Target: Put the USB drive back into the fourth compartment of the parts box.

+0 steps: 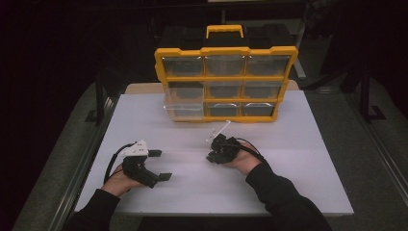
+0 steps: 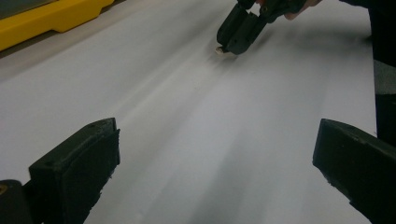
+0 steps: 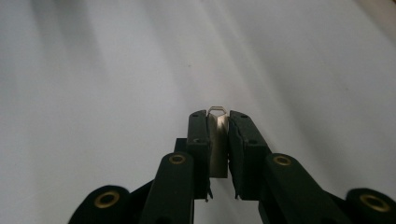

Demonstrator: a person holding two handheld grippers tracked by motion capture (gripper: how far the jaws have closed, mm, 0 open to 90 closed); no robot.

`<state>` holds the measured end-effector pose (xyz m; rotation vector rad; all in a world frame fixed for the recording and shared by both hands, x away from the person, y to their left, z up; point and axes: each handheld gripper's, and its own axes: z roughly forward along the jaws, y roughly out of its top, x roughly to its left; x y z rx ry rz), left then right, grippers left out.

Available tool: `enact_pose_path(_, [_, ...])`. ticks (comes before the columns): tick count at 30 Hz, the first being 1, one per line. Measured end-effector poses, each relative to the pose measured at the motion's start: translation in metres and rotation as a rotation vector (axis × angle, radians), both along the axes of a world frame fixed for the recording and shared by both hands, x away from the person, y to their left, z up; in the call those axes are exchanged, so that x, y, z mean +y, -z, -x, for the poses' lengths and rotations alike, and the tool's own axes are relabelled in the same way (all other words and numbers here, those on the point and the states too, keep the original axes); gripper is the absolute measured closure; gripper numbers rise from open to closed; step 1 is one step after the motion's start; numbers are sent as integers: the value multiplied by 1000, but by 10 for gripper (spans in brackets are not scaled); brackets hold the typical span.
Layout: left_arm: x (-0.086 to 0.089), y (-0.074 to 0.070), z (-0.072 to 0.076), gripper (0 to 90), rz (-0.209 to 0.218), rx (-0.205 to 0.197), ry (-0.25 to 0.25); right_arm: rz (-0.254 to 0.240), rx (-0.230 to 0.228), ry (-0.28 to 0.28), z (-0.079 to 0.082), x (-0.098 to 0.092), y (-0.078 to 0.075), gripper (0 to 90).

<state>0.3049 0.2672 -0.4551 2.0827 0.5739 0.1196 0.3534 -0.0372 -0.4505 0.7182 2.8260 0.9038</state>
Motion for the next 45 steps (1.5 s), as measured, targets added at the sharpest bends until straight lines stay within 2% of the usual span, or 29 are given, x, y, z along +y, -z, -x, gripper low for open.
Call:
enact_pose_path(23, [-1,1,2,0,1,5,2,-45,3,3,-7,-16,-24,784])
enact_pose_path(26, [-1,1,2,27,3,4,4,-56,4,4,-8,-20,-33,783])
enact_pose_path(36, [1,0,2,32,11,1,-6,-60,-4,0,-10,-23,-45,783])
enact_pose_path(45, [1,0,3,0,9,1,-17,-63,-7,-4,-16,-24,-56,783])
